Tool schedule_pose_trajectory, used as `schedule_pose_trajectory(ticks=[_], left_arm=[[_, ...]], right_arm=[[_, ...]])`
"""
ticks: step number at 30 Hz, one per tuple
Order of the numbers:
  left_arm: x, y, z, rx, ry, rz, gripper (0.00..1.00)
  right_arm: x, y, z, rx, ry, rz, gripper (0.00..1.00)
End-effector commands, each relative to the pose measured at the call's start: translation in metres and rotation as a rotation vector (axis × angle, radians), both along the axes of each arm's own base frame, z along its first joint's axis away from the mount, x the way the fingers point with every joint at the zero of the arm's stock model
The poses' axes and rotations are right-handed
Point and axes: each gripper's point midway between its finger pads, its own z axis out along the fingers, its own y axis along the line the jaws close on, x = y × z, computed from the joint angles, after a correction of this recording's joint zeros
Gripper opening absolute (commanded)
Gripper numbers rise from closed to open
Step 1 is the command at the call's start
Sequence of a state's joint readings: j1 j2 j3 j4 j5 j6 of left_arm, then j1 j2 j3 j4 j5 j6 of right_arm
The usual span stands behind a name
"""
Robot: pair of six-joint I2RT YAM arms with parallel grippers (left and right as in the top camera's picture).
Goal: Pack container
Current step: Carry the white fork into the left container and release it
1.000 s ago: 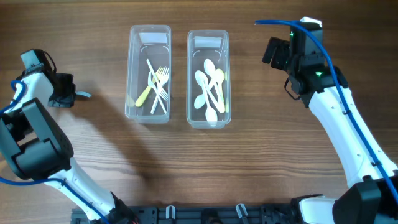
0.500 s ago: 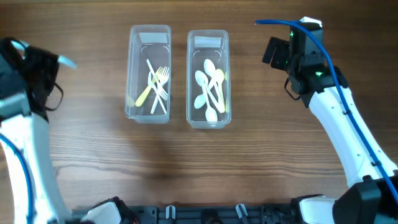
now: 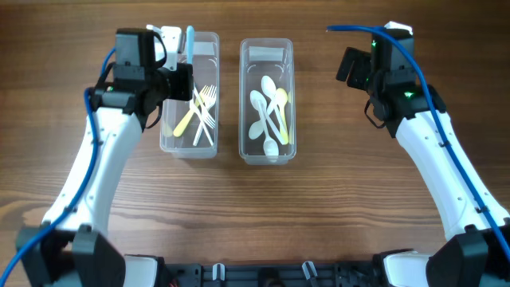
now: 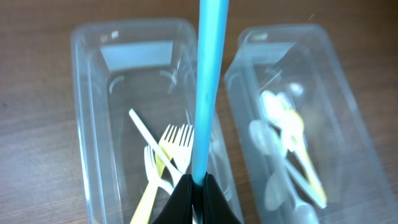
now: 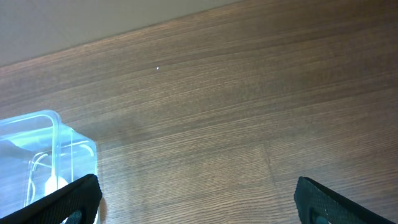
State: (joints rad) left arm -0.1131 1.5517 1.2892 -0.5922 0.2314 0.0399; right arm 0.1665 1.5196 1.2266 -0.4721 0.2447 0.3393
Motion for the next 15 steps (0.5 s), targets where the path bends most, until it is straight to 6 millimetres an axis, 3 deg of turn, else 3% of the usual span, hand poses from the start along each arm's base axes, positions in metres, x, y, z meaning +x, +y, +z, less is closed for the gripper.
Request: schedule_pose_trajectory(ticks=[1,2,5,8,11,13,15], left_arm=[[0.004,0.000,-0.017,0.031,0.030,-0.023,0.84],[0.005,0.000,-0.016,0.031,0.022,-0.023,0.99],[0.013,0.000,0.000,0.023,-0.047,-0.019,0.99],[0.021,0.013,0.035,0.033,-0.168,0.027,1.00],[0.023,0.073,0.067,0.136,-0.258,0.324,1.00],[0.007,0.141,0.088,0.218,-0.301,0.673,1.00],[-0.007,0.177,0.093,0.243,-0.302,0.813,1.00]], right_arm=[[0.001,-0.004,0.003,-0.010,-0.008,-0.017,1.00],[0.001,-0.004,0.003,-0.010,-0.008,-0.017,1.00],[0.001,-0.004,0.003,-0.010,-0.008,-0.017,1.00],[0.001,-0.004,0.003,-0.010,-0.007,-0.017,1.00],[0.001,-0.004,0.003,-0.010,-0.007,-0.017,1.00],[0.001,-0.004,0.003,-0.010,-0.007,-0.017,1.00],[0.001,-0.004,0.003,-0.010,-0.007,-0.017,1.00]])
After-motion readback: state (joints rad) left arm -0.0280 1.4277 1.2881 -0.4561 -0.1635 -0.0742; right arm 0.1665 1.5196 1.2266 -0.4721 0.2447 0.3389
